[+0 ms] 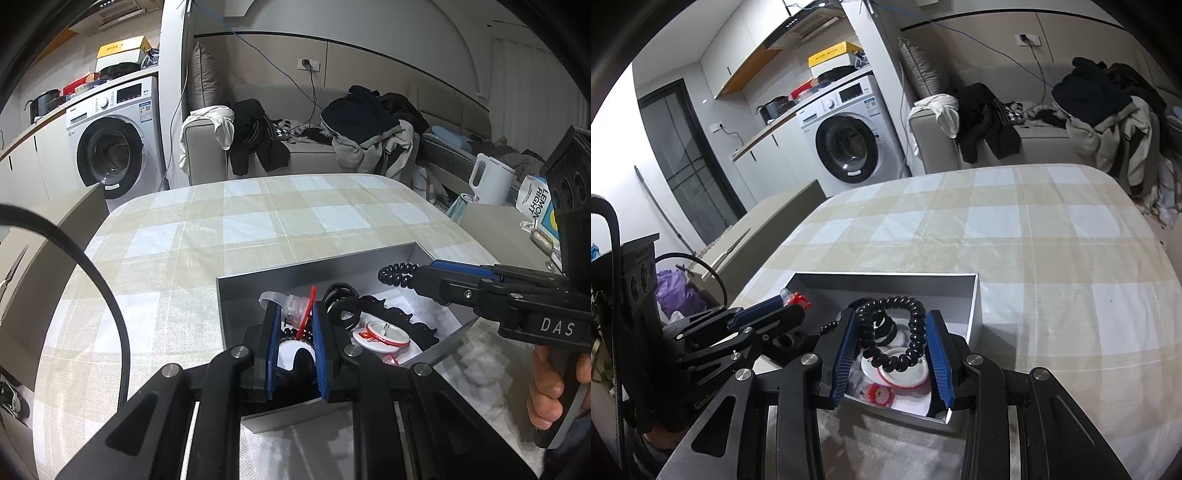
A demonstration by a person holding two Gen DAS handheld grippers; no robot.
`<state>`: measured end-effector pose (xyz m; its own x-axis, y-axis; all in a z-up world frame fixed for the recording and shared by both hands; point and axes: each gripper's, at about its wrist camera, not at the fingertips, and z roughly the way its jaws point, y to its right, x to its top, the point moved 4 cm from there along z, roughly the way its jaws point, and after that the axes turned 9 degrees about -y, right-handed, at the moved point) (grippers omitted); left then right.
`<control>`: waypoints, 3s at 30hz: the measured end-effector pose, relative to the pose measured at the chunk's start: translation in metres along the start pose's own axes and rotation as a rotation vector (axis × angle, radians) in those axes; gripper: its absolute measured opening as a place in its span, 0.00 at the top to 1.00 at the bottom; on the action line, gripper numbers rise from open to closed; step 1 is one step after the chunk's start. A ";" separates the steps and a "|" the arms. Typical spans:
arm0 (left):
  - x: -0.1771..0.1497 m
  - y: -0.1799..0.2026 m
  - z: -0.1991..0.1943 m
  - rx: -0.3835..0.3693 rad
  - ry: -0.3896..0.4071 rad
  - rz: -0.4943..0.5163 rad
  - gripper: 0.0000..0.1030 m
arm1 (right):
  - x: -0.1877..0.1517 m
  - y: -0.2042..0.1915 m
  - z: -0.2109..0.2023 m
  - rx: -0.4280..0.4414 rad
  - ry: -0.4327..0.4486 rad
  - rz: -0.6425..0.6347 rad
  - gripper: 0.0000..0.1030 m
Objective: Organize jewelry
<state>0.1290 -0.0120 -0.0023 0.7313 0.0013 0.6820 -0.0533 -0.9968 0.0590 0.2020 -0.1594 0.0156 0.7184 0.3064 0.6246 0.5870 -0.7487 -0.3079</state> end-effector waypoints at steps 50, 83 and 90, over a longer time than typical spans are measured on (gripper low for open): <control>-0.032 -0.016 -0.034 0.024 0.167 -0.052 0.01 | -0.044 -0.017 -0.048 -0.085 0.240 -0.174 0.00; -0.038 -0.010 -0.036 0.028 0.172 -0.032 0.01 | -0.047 -0.015 -0.054 -0.114 0.302 -0.181 0.00; -0.038 -0.009 -0.035 0.028 0.172 -0.032 0.01 | -0.047 -0.015 -0.054 -0.113 0.303 -0.181 0.00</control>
<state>0.0781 0.0002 -0.0027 0.6051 0.0440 0.7949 -0.0109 -0.9979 0.0636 0.1395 -0.1947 0.0301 0.4541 0.2647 0.8507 0.6371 -0.7640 -0.1023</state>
